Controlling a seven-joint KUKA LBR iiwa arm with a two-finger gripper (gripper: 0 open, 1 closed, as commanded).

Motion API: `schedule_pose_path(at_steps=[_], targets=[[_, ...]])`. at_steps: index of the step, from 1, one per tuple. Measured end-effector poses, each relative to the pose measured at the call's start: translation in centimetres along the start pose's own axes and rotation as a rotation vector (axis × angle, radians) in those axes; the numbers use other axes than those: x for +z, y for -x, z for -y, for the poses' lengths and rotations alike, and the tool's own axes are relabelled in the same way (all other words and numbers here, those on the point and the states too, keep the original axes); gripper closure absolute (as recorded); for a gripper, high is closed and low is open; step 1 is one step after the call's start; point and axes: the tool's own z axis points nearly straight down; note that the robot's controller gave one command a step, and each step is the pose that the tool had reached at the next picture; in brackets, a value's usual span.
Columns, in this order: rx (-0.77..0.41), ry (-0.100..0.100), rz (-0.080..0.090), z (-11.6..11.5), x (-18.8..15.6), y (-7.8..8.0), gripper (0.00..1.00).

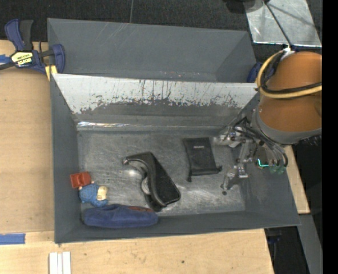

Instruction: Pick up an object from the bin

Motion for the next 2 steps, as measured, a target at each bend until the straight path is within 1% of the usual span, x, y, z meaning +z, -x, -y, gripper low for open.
schedule_pose_path(at_steps=[1, 2], targets=[[0.029, -0.001, 0.014, -1.57, 14.56, 3.63, 0.0], [0.028, -0.002, 0.046, -1.58, 13.88, 4.41, 1.0]])
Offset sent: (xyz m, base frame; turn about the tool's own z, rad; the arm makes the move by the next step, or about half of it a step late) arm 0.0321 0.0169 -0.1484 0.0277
